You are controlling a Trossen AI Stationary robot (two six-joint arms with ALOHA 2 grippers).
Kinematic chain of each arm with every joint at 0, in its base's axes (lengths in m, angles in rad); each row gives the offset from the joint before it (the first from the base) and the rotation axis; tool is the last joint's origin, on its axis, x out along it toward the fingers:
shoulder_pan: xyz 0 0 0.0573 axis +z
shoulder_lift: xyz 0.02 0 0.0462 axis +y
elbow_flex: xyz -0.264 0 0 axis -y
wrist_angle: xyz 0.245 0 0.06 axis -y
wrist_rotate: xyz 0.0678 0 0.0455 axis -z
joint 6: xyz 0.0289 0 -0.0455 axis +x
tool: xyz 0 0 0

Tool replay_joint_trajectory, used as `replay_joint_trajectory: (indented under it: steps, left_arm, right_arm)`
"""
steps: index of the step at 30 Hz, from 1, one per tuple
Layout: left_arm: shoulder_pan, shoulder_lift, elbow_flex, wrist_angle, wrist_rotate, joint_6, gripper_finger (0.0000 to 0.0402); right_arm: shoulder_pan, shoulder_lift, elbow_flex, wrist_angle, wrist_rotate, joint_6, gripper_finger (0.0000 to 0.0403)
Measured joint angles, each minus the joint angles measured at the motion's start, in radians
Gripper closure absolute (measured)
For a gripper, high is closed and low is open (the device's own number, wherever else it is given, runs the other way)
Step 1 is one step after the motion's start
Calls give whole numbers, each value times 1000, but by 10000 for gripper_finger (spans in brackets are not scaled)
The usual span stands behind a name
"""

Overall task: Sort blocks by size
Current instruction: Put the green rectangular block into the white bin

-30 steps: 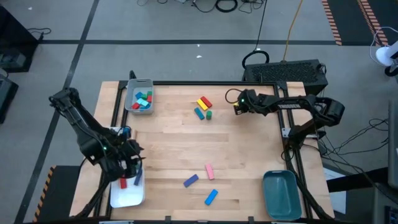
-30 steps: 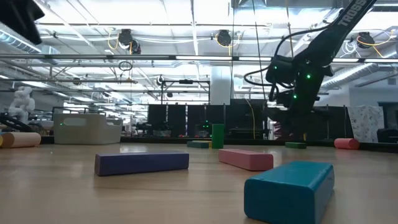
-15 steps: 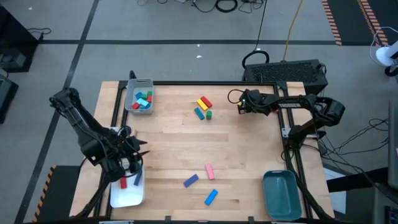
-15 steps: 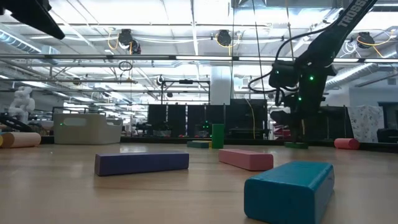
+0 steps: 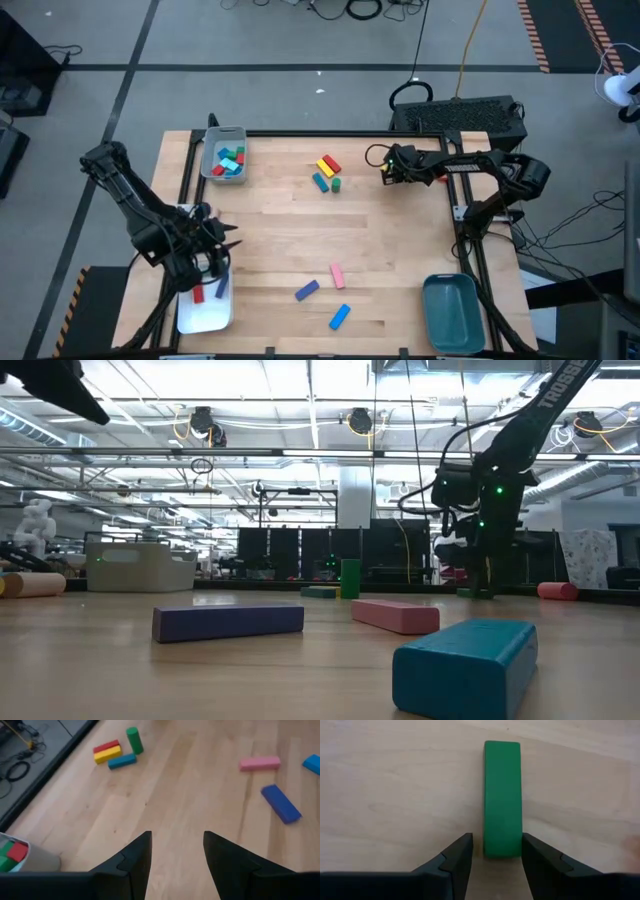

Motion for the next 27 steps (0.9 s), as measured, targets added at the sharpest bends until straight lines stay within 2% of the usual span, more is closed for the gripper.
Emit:
replay_joint_trajectory:
  steps: [4, 11, 15, 20, 27]
  left_arm:
    - [32, 0, -1, 9, -33, 0, 221]
    - [106, 11, -1, 39, -56, 1, 221]
    - [153, 11, -20, 39, -57, 1, 221]
    - [215, 11, -51, 39, -42, 6, 221]
    - [295, 11, -80, 90, -43, 171, 221]
  right_arm:
    - [0, 2, 0, 4, -2, -21, 266]
    - [14, 2, 0, 11, 4, -77, 329]
    - [47, 4, -3, 57, 8, -139, 330]
    - [110, 1, -3, 146, -39, -257, 324]
    - [236, -8, -2, 365, -75, -405, 326]
